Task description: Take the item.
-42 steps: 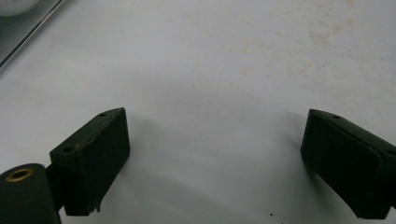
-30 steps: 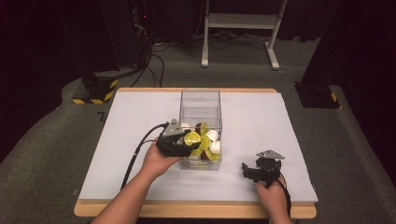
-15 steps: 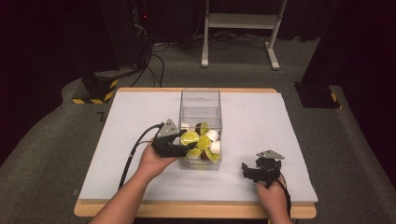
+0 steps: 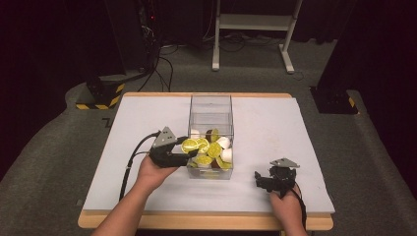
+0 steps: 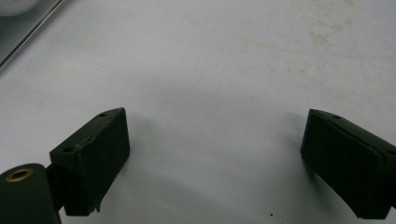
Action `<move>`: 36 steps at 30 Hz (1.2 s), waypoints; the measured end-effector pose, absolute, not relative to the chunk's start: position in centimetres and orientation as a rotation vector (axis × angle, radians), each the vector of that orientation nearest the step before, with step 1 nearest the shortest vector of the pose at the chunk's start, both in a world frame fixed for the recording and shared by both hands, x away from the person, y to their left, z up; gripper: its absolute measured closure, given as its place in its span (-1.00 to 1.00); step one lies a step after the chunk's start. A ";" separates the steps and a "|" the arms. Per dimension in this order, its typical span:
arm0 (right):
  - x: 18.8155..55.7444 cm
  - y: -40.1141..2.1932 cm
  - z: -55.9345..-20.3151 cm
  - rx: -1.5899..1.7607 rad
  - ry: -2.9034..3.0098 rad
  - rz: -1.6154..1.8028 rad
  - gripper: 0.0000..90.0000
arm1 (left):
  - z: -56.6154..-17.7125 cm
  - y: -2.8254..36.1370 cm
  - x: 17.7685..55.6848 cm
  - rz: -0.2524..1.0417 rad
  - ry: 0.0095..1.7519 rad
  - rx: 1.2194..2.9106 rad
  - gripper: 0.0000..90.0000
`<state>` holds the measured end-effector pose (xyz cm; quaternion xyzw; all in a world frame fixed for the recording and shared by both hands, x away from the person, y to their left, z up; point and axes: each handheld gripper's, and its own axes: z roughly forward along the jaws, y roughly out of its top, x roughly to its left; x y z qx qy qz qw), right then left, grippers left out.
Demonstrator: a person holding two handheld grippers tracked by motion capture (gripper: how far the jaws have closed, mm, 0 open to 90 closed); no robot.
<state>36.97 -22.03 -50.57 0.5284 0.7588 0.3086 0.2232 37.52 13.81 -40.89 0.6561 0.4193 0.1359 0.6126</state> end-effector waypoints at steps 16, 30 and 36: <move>37.0 -22.0 -50.6 1.460 2.096 0.852 -0.83 | -40.9 18.5 36.0 0.365 0.990 1.438 -0.16; 37.0 -22.0 -50.6 1.460 2.096 0.852 -0.83 | -42.2 21.3 36.7 0.428 1.066 1.418 -0.16; 37.0 -22.0 -50.6 1.460 2.096 0.852 -0.83 | -43.1 22.1 38.0 0.462 1.121 1.412 -0.16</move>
